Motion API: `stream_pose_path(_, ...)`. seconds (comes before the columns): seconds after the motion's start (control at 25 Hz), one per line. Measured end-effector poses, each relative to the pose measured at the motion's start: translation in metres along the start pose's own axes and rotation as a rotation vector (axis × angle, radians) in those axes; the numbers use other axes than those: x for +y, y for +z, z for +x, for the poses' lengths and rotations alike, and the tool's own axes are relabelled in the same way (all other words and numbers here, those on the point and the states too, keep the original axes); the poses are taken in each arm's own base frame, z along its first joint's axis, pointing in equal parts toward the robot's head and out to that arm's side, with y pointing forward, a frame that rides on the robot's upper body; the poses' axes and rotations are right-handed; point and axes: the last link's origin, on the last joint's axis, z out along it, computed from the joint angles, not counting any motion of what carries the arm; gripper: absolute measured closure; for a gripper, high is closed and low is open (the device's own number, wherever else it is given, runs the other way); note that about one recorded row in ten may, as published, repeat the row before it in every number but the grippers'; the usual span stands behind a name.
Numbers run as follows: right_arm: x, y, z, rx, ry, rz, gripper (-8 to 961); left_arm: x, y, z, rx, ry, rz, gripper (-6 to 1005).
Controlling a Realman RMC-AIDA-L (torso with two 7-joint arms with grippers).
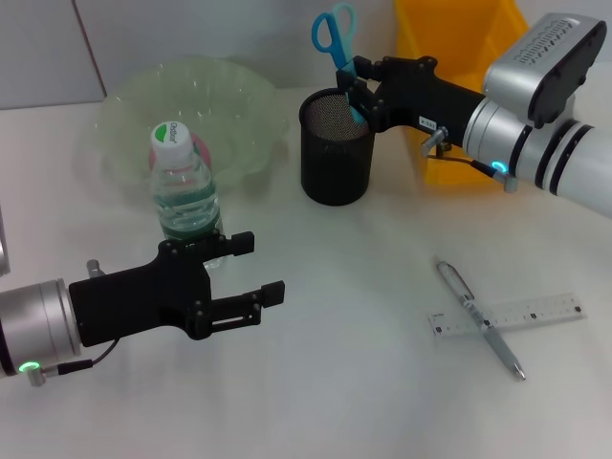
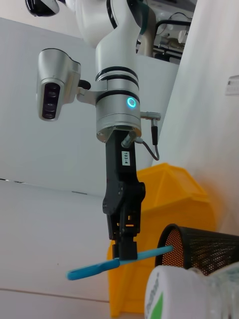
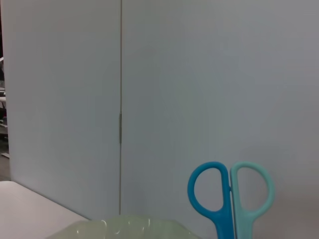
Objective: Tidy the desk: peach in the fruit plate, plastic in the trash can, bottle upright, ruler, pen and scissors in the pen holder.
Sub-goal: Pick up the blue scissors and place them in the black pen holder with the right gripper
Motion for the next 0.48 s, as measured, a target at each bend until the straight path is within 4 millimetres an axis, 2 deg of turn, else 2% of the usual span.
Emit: stream_pose_path(0.48, 0.004, 0.0025, 0.0022, 0.011, 0.008, -0.012, 703, 0.0008, -0.0023, -0.002, -0.001, -0.004, 0.003, 207)
